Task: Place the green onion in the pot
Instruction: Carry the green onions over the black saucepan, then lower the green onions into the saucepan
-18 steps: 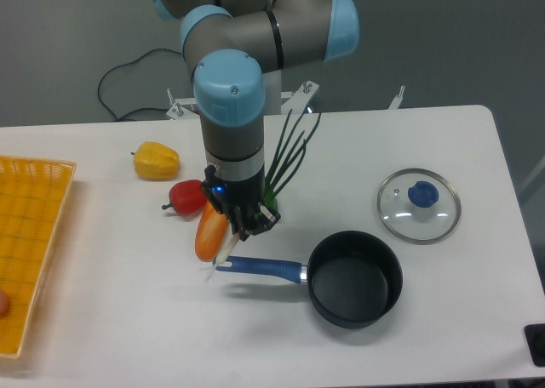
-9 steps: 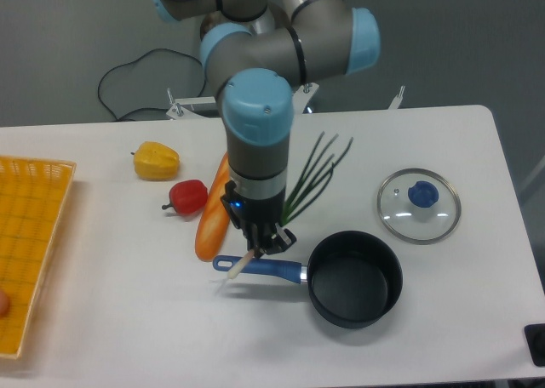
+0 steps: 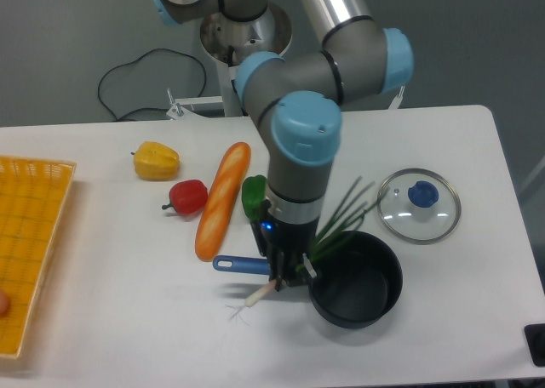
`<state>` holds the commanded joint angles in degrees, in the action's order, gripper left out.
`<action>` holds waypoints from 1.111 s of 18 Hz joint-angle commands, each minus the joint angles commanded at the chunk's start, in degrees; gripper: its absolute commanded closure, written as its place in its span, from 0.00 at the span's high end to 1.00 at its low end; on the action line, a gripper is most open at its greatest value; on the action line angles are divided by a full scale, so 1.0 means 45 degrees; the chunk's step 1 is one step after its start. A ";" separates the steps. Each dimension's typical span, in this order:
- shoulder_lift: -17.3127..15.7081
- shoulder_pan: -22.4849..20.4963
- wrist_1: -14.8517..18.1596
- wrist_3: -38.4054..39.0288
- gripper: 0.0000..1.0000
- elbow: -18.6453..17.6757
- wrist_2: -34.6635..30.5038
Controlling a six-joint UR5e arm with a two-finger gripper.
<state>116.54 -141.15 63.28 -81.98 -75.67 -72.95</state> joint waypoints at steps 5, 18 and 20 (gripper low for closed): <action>0.0293 -0.0118 -0.0098 -0.0414 0.22 0.0156 0.0118; 0.0878 0.0546 -0.1269 -0.0395 0.24 0.0176 0.0606; 0.0957 0.0683 -0.1289 -0.0395 0.24 0.0137 0.0626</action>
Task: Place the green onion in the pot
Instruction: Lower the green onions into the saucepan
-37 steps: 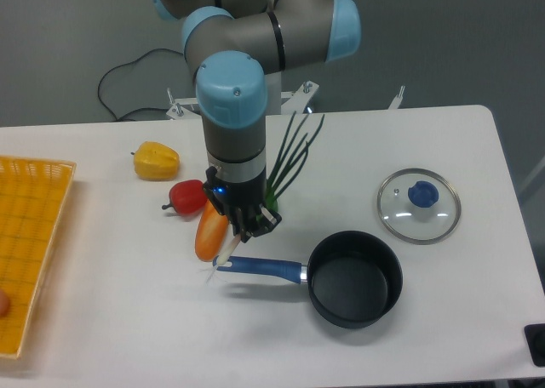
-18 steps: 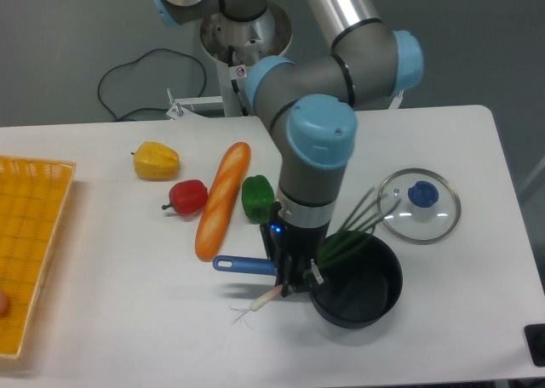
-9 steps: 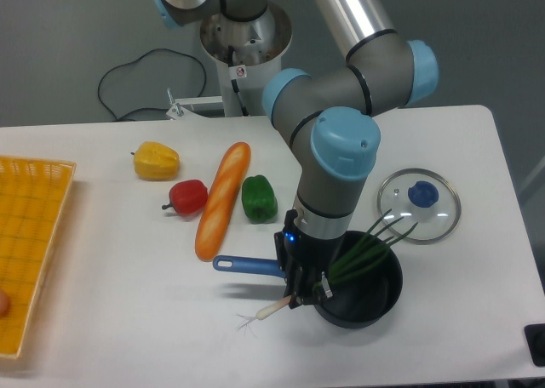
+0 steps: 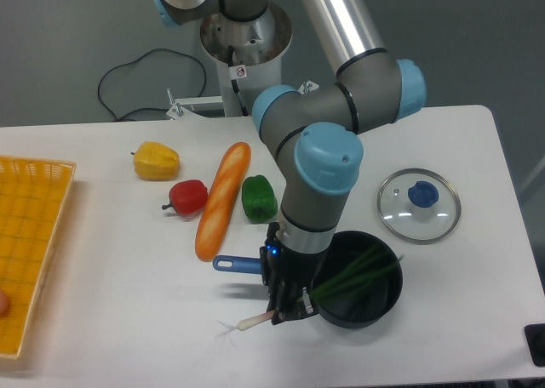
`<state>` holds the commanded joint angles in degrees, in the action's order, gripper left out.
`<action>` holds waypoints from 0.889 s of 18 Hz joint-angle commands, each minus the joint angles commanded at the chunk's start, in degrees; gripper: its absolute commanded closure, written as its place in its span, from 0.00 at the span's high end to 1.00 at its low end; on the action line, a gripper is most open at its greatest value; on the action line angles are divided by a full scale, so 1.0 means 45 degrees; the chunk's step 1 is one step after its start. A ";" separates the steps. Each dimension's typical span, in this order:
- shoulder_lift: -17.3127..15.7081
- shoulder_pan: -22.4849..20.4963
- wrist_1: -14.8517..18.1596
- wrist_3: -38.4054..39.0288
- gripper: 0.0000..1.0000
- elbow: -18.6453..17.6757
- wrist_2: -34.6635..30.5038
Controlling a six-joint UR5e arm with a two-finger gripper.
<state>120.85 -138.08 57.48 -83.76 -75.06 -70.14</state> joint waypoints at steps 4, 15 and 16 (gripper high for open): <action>0.0040 0.0000 -0.0332 0.0000 0.24 -0.0195 0.0254; -0.0175 -0.0487 -0.0332 -0.0661 0.23 -0.0546 0.0254; -0.0233 -0.0546 -0.0332 -0.0780 0.23 -0.0644 0.0254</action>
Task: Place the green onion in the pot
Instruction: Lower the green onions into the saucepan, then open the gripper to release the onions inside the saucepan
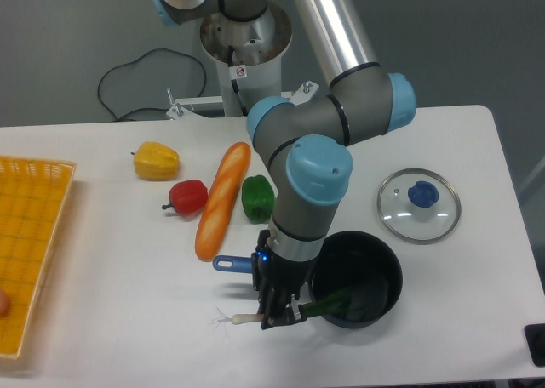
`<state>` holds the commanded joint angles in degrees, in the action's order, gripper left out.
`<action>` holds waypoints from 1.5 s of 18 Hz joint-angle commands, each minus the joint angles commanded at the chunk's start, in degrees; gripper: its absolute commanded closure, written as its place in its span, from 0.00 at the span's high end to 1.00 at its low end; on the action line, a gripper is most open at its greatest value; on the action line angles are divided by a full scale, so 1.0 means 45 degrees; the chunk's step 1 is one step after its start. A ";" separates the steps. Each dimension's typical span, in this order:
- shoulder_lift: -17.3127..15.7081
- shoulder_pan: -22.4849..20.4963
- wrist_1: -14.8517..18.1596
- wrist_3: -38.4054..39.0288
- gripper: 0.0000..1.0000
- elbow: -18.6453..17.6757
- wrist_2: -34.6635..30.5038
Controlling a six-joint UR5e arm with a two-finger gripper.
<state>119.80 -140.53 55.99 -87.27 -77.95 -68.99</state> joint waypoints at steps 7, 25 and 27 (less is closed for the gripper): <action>-0.0235 -0.0488 0.0039 -0.0644 0.23 -0.0449 -0.0039; -0.0196 -0.1230 0.0039 -0.1173 0.28 -0.1134 -0.0098; -0.0196 -0.1231 0.0039 -0.1173 0.29 -0.1192 -0.0098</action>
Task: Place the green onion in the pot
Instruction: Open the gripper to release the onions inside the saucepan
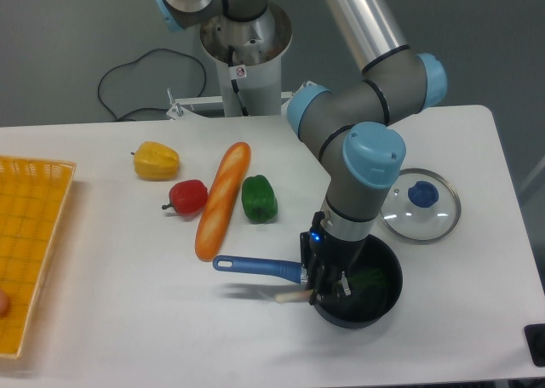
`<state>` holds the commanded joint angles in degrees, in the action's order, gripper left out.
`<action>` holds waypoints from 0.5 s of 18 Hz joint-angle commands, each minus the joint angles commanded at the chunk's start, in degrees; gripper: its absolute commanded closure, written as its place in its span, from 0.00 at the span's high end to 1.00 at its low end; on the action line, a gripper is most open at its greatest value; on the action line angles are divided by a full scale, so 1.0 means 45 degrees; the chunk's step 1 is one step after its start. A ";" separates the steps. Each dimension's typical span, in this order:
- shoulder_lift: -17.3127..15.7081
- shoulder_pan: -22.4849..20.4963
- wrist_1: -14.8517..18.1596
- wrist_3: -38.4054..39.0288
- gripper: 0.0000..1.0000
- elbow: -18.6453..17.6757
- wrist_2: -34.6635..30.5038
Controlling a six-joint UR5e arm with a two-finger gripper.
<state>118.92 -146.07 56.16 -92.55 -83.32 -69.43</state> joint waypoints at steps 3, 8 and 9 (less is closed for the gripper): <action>0.0000 0.0019 -0.0020 0.0039 0.31 -0.0020 0.0000; 0.0000 0.0059 -0.0020 0.0078 0.37 -0.0039 0.0000; 0.0019 0.0059 -0.0020 0.0097 0.39 -0.0039 0.0000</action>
<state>119.00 -145.81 56.07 -92.11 -83.50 -69.43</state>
